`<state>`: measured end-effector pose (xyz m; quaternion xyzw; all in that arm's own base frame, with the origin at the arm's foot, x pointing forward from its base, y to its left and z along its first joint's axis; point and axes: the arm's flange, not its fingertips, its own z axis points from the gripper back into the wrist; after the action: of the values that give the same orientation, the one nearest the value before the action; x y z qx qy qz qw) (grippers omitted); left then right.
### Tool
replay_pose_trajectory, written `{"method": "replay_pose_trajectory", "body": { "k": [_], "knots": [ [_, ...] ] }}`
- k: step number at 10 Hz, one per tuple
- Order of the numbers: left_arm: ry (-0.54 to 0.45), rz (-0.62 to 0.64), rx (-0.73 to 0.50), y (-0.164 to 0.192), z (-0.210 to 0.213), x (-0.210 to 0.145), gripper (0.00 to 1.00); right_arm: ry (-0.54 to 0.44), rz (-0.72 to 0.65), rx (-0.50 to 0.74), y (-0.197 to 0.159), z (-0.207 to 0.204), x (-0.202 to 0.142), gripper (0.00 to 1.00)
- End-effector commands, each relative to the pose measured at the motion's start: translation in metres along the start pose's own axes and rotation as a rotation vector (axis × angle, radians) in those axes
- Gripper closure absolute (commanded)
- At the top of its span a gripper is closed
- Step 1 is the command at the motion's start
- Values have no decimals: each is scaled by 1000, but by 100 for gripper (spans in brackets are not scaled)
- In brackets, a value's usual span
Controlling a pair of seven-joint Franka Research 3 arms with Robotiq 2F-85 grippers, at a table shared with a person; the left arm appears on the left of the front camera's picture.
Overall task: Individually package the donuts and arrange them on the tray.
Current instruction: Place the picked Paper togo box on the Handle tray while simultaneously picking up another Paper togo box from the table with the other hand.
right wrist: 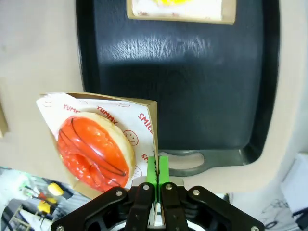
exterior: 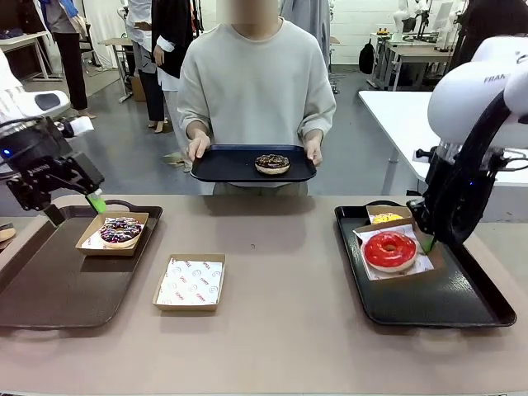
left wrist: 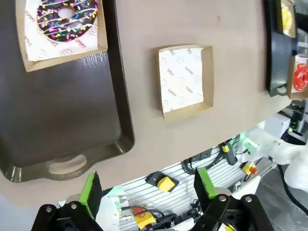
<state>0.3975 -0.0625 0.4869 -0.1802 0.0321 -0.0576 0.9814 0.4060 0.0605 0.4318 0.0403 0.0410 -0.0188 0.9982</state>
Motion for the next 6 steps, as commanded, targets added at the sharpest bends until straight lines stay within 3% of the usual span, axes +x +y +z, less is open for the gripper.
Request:
{"method": "replay_pose_trajectory", "body": {
  "k": [1,6],
  "knots": [
    [-10,11,70,-7,-17,-3,0,17,-42,45,-6,-18,7,98],
    [-43,-49,153,-42,-63,7,0,87,-82,64,-12,-51,25,98]
  ]
}}
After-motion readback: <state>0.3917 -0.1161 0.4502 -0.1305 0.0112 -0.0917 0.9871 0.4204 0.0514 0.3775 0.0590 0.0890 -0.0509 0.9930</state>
